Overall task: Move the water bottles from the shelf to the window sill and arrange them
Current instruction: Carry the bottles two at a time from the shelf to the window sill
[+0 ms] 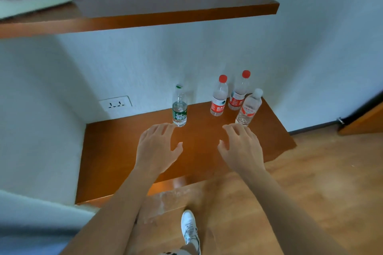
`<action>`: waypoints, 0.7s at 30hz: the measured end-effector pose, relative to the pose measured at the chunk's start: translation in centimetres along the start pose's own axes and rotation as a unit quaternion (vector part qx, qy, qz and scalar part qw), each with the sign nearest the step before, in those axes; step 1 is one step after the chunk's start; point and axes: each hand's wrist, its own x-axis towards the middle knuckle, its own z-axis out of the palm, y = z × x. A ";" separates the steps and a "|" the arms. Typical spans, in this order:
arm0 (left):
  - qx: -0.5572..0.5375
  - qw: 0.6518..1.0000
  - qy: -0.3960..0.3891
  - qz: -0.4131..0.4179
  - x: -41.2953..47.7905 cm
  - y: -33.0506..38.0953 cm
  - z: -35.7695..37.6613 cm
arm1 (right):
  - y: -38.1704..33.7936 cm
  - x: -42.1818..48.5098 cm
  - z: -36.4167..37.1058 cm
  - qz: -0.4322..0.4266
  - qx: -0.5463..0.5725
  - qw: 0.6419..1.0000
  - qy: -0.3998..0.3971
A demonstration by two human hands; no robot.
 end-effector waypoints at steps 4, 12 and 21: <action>-0.002 0.999 -0.024 -0.034 4.4 -2.2 2.2 | 1.1 5.7 2.0 0.020 0.012 1.000 -0.020; -0.107 0.982 -0.086 -0.128 11.3 -4.2 6.7 | 4.0 13.7 6.2 0.101 0.091 0.989 -0.059; -0.312 0.922 -0.106 -0.202 16.7 -3.6 10.8 | 6.5 19.9 12.0 0.192 0.195 0.957 -0.096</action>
